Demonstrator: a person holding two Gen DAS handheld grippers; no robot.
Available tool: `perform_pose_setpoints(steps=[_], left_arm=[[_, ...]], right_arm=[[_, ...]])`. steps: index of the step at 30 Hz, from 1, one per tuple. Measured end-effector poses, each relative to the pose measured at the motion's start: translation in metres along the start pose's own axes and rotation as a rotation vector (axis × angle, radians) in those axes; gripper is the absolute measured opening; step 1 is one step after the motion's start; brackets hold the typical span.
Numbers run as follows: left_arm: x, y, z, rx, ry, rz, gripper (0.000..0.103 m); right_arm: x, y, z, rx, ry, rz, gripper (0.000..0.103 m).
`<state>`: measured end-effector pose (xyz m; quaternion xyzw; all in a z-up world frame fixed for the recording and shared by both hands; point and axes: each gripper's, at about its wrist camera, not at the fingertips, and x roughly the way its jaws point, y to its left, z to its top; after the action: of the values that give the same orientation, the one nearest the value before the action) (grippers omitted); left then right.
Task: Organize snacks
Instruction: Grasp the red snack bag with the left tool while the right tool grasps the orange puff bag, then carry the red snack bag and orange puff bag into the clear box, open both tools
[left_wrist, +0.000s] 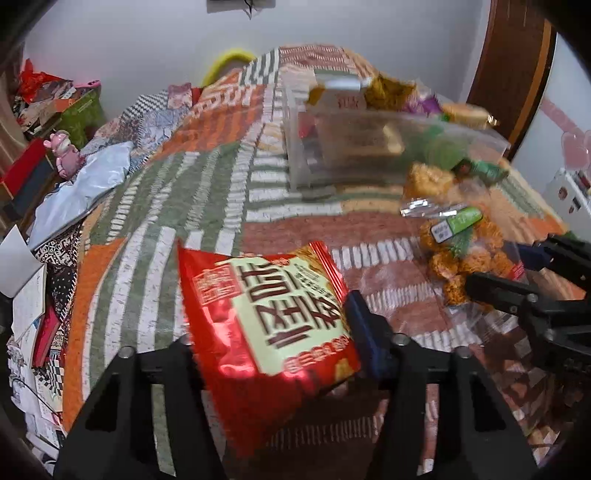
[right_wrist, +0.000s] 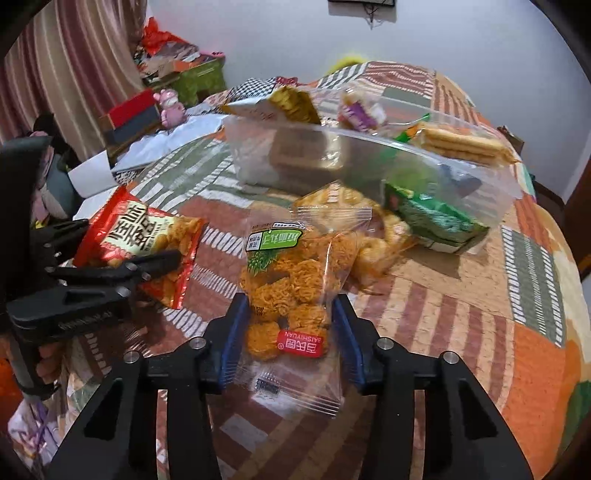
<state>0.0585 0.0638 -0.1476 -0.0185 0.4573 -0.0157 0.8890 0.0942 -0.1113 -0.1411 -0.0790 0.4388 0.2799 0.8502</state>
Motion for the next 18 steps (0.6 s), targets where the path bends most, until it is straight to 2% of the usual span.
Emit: perform_pose_setpoints(steps=[3,11,18], left_arm=[[-0.009,0.003,0.005,-0.025,-0.016,-0.036,0.046],[-0.024,-0.018,0.003,0.034,-0.055,-0.029,0.046],[-0.046,-0.023,0.020,0.034,-0.120,-0.034,0.046]], right_arm=[[-0.004,-0.004,-0.001,0.015,-0.010,0.005,0.038],[-0.023,-0.009,0.001,0.031,-0.066,0.008,0.034],[-0.045,-0.017,0.012,0.051,-0.136,0.003,0.034]])
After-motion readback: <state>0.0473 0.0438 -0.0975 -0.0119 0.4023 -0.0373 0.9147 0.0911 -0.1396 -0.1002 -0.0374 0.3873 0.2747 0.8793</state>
